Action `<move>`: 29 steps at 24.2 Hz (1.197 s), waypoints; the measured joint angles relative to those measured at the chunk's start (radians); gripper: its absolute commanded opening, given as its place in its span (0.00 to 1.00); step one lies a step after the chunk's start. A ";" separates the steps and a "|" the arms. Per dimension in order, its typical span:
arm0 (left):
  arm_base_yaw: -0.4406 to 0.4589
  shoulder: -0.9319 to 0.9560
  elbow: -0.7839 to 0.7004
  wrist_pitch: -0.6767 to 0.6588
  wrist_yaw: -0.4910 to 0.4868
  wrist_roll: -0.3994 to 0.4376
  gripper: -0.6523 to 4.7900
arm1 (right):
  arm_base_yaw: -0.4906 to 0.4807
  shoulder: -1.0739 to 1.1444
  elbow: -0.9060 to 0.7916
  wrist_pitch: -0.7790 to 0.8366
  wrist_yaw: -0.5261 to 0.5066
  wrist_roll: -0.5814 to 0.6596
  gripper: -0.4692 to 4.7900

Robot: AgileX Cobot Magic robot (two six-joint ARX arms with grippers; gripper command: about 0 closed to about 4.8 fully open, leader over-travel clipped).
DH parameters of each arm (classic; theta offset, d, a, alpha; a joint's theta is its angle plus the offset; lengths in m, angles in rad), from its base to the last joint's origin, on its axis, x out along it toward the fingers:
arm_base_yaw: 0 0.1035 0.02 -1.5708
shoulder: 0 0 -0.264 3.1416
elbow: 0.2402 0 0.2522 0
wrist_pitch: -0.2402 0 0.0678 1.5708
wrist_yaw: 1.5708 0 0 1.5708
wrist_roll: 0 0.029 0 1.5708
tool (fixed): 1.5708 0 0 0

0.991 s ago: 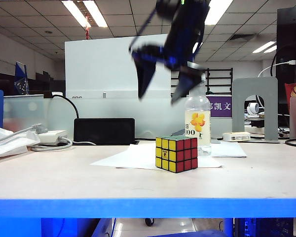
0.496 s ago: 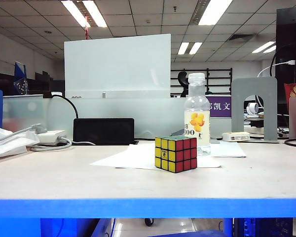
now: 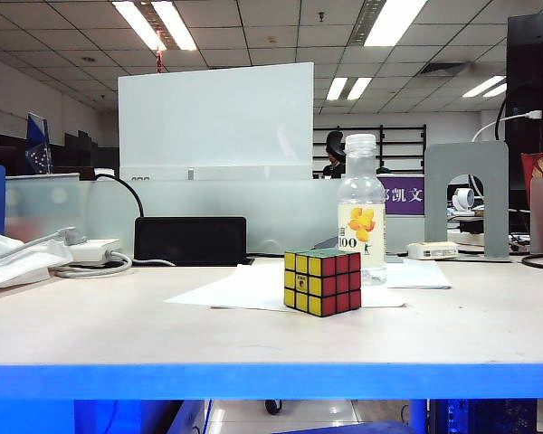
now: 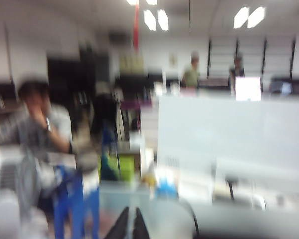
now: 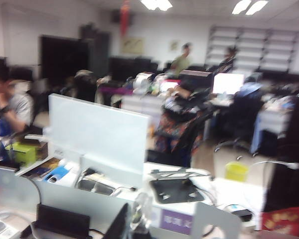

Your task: Rotate the Rubik's Cube so that the bottom side is facing up.

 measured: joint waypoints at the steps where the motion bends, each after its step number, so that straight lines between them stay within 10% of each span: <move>1: 0.035 0.016 -0.001 -0.032 0.049 -0.037 0.11 | 0.000 -0.065 -0.061 -0.001 0.017 -0.005 0.08; 13: 0.029 -0.227 -0.073 -0.286 0.132 -0.090 0.11 | 0.002 -0.913 -1.217 0.470 0.203 0.000 0.08; 23: 0.027 -0.824 -0.408 -0.563 0.241 -0.144 0.11 | 0.002 -0.886 -1.571 0.584 0.148 0.181 0.09; 29: 0.024 -0.824 -0.452 -0.734 0.369 -0.177 0.11 | 0.001 -0.884 -1.751 0.680 0.076 0.220 0.09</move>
